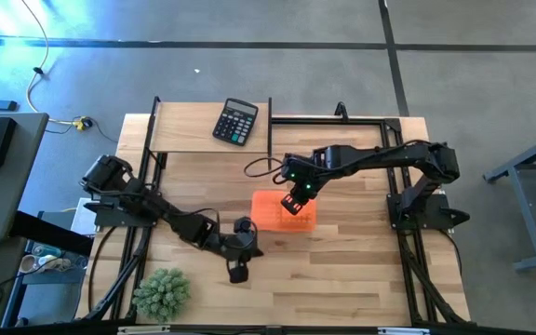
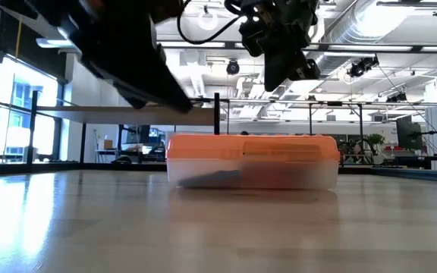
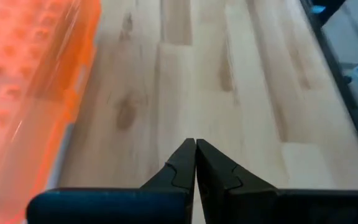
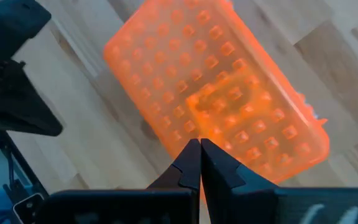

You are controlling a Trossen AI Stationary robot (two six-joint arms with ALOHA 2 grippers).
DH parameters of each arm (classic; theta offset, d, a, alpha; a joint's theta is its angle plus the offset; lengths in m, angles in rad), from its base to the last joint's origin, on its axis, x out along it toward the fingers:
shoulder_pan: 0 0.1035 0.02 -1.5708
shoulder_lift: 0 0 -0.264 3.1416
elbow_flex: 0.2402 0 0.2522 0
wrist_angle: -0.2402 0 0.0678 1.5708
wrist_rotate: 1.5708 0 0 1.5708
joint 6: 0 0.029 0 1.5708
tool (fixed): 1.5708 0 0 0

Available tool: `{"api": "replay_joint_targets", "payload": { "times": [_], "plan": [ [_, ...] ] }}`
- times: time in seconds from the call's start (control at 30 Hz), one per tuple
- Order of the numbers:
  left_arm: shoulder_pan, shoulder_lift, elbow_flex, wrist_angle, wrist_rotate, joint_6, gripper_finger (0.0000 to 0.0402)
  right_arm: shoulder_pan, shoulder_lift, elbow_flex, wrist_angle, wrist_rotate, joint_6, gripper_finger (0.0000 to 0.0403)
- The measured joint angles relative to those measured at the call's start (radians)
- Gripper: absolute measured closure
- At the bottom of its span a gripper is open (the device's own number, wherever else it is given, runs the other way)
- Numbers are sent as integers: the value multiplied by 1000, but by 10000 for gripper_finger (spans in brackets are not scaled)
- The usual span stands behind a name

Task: Pack school essentials
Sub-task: Close the supply box

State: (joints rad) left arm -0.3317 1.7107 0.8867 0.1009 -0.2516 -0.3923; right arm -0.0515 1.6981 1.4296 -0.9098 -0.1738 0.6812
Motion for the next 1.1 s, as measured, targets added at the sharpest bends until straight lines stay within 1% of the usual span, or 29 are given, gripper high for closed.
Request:
{"api": "replay_joint_targets", "payload": {
  "times": [0.27, 0.33, 0.4, 0.5, 0.63, 0.9, 1.1],
  "plan": [
    [-39, -17, 2, -4, -32, 9, 398, 45, 0, 0, 0, 16, 58, 403],
    [-39, -40, -1, -43, -35, 11, 398, 61, 0, 0, 0, 15, 76, 403],
    [-38, -60, 3, -49, -64, 18, 398, 77, 0, 0, -3, 15, 91, 403],
    [-31, -110, -1, -134, -132, 27, 398, 101, 0, 0, -10, 16, 130, 403],
    [-4, -157, 0, -191, -176, 47, 398, 138, 6, 0, -15, 67, 199, 403],
    [81, -161, 1, -188, -172, 73, 398, 178, 80, 0, -46, 167, 338, 403],
    [131, -161, 1, -187, -171, 111, 398, 176, 143, 0, -46, 174, 370, 403]
  ]
}}
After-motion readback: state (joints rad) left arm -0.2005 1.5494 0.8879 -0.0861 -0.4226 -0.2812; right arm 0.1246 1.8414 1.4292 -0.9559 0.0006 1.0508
